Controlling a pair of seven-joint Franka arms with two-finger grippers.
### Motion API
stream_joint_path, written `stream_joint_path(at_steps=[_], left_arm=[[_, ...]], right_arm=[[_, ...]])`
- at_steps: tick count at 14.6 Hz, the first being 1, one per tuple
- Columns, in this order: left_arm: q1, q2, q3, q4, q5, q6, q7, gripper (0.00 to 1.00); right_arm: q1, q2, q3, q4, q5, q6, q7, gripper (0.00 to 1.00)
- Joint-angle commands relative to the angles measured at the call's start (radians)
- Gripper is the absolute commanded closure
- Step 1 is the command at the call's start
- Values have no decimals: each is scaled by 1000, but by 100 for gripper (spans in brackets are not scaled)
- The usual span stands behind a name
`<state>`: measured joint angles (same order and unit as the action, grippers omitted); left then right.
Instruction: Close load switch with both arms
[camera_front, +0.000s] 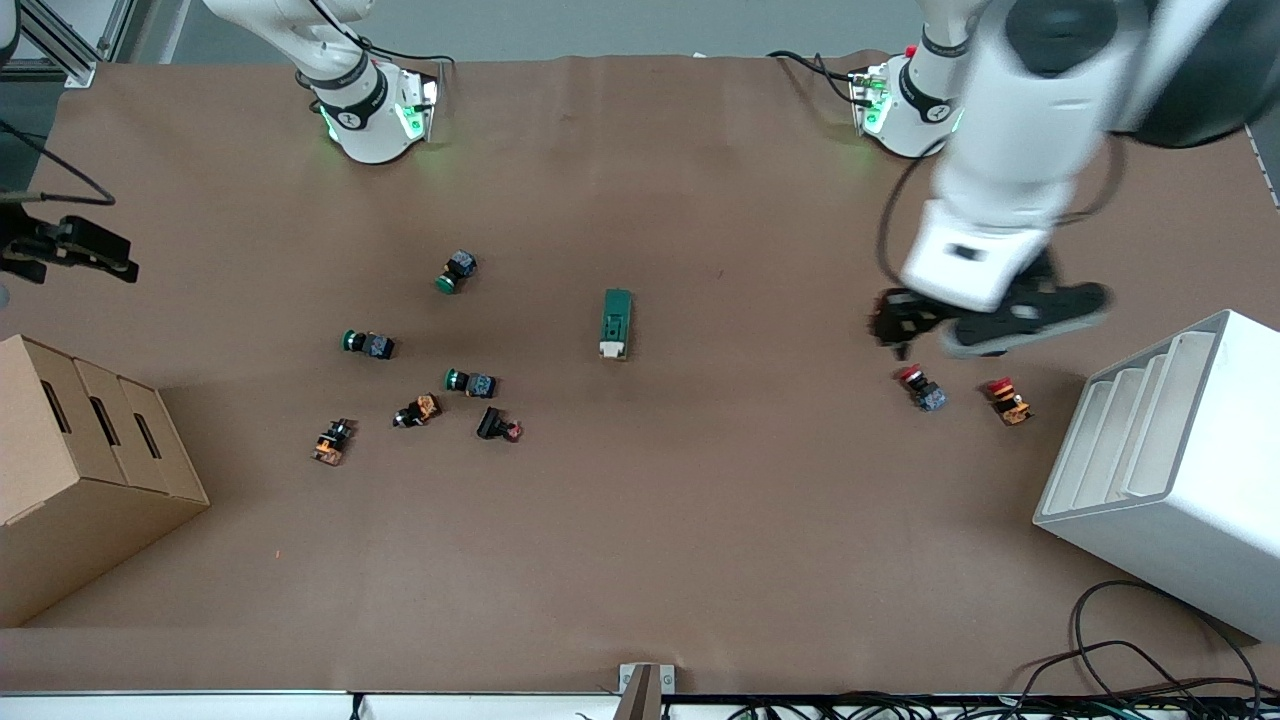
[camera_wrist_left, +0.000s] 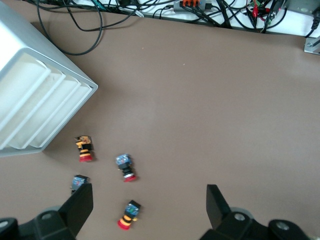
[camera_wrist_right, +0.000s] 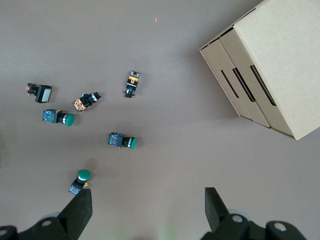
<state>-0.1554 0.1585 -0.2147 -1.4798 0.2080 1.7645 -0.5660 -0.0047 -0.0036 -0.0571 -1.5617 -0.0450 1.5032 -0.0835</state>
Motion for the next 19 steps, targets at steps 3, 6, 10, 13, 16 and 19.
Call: stream_joint_path(at_steps=[3, 6, 10, 13, 16, 19], left_arm=[[100, -75, 67, -10, -152, -85, 292, 0], [126, -117, 178, -17, -245, -169, 444, 0], [160, -155, 195, -17, -243, -263, 477, 0], [215, -197, 170, -62, -246, -263, 541, 0], [214, -221, 118, -80, -239, -263, 554, 0], [174, -260, 112, -120, -237, -263, 560, 0]], right_arm=[[-63, -206, 10, -230, -4, 74, -94, 0], [-58, -256, 5, -253, -6, 55, -88, 0], [-9, -289, -26, -245, -6, 3, -12, 0], [-9, -285, -21, -198, 5, -44, -1, 0], [-11, -253, -21, -95, 57, -76, -2, 0], [-8, -164, -21, 18, 66, -127, 5, 0]])
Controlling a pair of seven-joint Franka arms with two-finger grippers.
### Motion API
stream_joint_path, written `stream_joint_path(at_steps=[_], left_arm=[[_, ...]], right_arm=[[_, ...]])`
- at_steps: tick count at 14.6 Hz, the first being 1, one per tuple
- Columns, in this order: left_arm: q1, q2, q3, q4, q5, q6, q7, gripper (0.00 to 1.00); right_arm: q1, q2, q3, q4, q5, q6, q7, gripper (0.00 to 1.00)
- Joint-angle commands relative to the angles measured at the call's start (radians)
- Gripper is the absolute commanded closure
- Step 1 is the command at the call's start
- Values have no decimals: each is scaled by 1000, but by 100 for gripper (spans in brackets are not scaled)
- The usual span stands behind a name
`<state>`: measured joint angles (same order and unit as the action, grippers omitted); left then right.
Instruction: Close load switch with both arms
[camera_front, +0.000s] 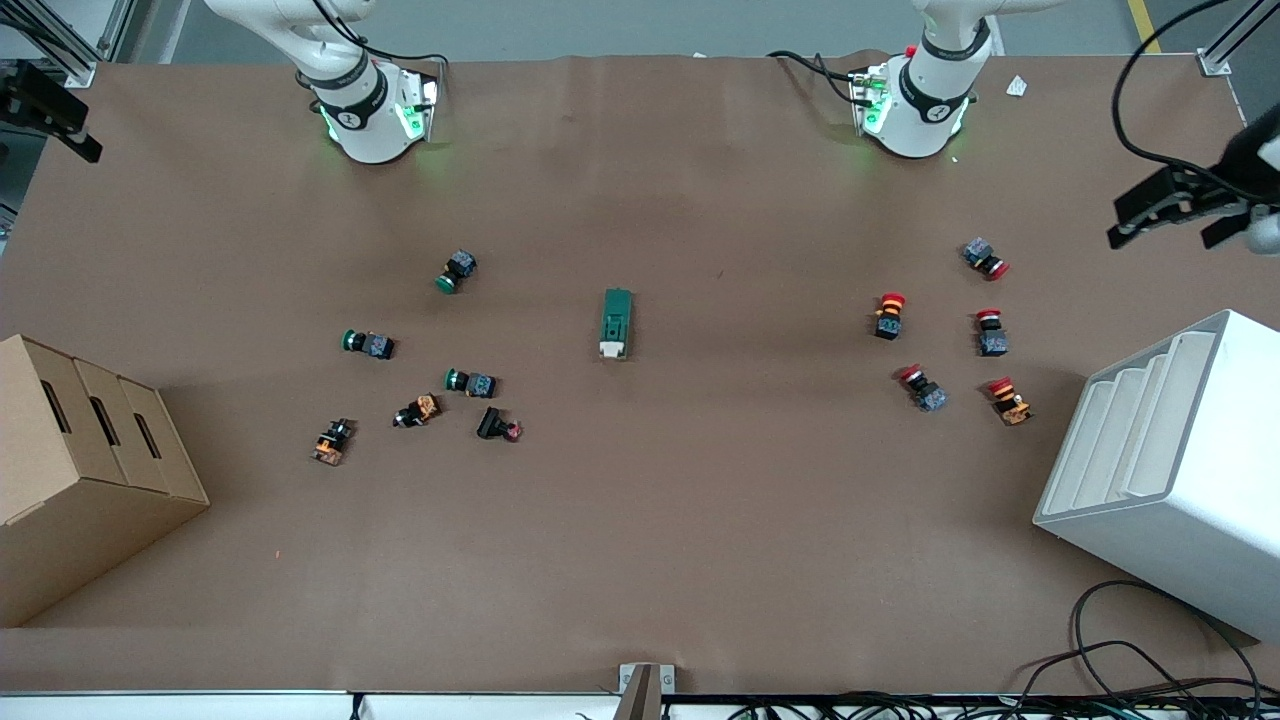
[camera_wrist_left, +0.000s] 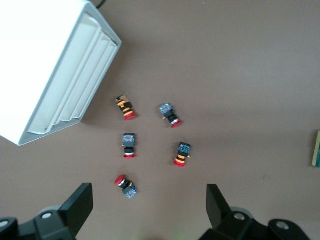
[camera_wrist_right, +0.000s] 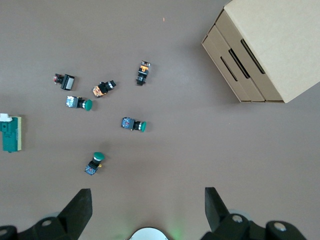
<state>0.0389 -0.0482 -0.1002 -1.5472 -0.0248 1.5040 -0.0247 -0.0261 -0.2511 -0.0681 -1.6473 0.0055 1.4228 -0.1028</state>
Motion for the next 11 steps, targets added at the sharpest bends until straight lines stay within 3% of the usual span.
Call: stream_joint_path(at_steps=[1, 11], left_arm=[[-28, -59, -3, -53, -4, -1, 19, 0], [-30, -56, 5, -36, -4, -5, 42, 0]], right_arm=[[15, 111, -10, 142, 16, -65, 35, 0], [20, 130, 8, 156, 14, -74, 43, 0]])
